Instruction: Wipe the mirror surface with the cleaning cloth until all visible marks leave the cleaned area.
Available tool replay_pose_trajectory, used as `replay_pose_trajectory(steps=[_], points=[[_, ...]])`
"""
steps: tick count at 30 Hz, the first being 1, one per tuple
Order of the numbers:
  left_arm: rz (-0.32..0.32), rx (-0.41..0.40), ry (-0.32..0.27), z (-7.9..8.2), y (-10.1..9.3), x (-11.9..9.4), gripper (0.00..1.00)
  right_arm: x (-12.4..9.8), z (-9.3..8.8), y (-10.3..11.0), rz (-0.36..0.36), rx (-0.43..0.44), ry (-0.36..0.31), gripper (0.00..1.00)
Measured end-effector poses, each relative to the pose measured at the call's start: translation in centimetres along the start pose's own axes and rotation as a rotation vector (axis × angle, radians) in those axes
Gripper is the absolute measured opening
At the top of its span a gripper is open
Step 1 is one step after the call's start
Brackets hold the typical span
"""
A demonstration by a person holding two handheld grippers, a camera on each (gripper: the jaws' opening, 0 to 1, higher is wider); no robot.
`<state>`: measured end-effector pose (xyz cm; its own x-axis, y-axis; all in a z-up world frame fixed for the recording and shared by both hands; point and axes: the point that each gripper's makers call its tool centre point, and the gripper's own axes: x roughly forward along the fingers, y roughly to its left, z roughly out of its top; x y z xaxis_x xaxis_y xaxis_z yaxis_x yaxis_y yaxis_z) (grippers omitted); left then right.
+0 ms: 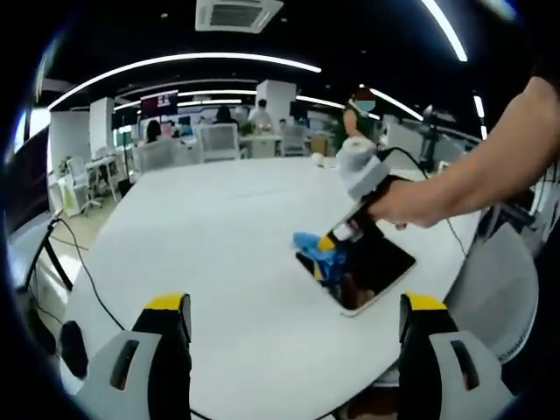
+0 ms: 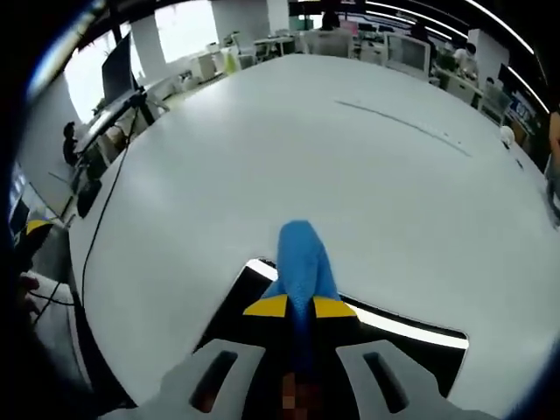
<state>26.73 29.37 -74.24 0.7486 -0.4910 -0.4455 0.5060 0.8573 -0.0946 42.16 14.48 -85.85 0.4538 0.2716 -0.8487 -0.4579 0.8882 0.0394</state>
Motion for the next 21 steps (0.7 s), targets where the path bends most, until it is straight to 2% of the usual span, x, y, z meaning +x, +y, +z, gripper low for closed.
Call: replay_pose_trajectory(steps=[8,11,12,15,21], points=[[-0.001,-0.014,0.001,0.1,0.1,0.1,1.0,-0.4,0.5,2.3,0.025,-0.028,-0.007,0.03],[-0.007,-0.021,0.001,-0.1,-0.2,0.2,1.0,-0.5,0.6,2.5,0.029,-0.036,-0.004,0.03],[-0.009,-0.021,0.001,-0.2,-0.3,0.2,1.0,0.2,0.9,2.2,0.031,-0.039,-0.001,0.03],[-0.017,-0.016,0.011,-0.7,-0.5,0.1,1.0,0.7,1.0,2.1,0.029,-0.043,0.002,0.03],[-0.015,-0.026,0.012,-0.9,-0.3,0.0,1.0,0.9,1.0,2.2,0.018,-0.084,0.004,0.03]])
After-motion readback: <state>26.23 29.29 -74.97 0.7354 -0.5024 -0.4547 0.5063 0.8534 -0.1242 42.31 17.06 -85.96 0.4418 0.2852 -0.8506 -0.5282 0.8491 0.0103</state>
